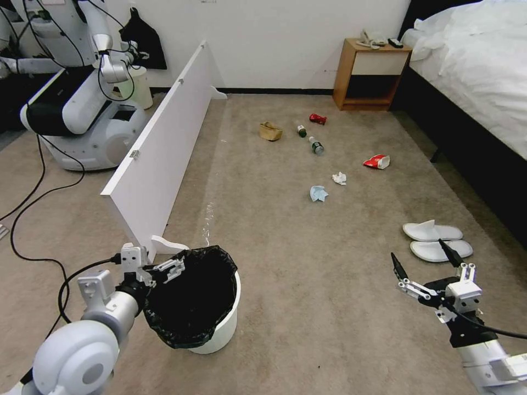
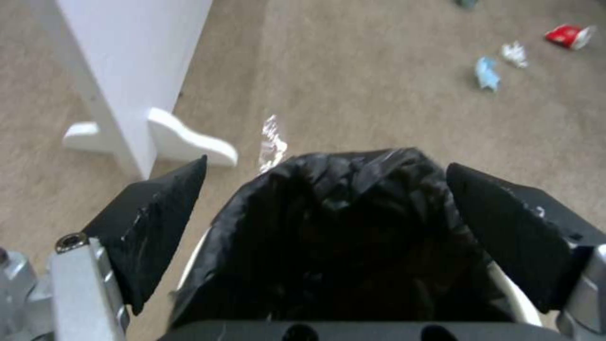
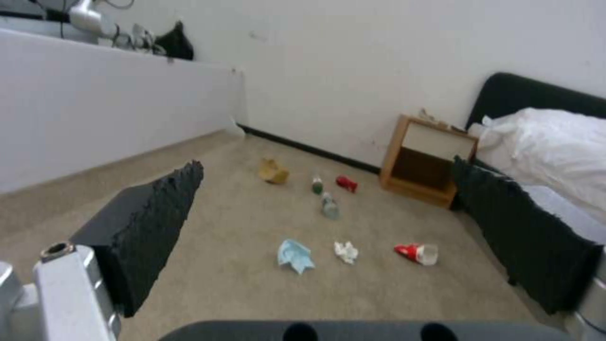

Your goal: Pick up the trash bin, then pick up the garbage from the floor and place it into the trash bin.

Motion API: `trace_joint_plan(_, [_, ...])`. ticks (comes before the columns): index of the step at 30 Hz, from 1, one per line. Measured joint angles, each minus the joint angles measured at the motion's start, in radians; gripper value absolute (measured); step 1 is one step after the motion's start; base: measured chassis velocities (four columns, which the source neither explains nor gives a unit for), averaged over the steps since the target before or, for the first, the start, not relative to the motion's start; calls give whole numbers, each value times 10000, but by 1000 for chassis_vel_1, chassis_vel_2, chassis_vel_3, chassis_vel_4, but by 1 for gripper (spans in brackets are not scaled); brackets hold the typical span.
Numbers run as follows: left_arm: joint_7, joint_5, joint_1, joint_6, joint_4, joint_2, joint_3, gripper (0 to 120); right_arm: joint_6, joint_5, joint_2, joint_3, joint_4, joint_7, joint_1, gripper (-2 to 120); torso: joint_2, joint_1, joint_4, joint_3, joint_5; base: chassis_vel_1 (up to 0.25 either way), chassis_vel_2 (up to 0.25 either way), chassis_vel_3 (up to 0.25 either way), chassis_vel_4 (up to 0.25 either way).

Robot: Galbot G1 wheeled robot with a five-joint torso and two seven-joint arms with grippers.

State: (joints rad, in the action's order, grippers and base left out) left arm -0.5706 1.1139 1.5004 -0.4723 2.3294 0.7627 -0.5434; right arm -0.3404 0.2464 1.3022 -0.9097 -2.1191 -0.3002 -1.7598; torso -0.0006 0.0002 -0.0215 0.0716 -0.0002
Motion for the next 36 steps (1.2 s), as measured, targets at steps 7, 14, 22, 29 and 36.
trace_joint_plan(7, [-938,1483,-51,-776,58,-135,-602,100,-146,57,-49,168,48,-51,75,100,-1,0,2,0,0,0,0,0,0])
trace_joint_plan(14, [-1390,1921,-80,-1000,131,-99,-825,100,-255,122,-99,187,61,-74,18,100,0,0,-1,-1,0,0,0,0,0])
trace_joint_plan(22, [-1668,2213,-29,-1244,43,-11,-758,100,-260,157,-33,302,61,-74,143,100,0,-1,2,0,0,0,0,0,0])
trace_joint_plan(29, [-1859,2399,-239,-1307,-227,56,-331,100,-301,6,230,315,62,-120,127,100,0,0,0,-2,0,0,0,0,0])
trace_joint_plan(36, [-1937,2607,-406,-1412,-403,65,-84,100,-347,-73,396,250,51,-160,114,100,0,0,0,-2,0,0,0,0,0])
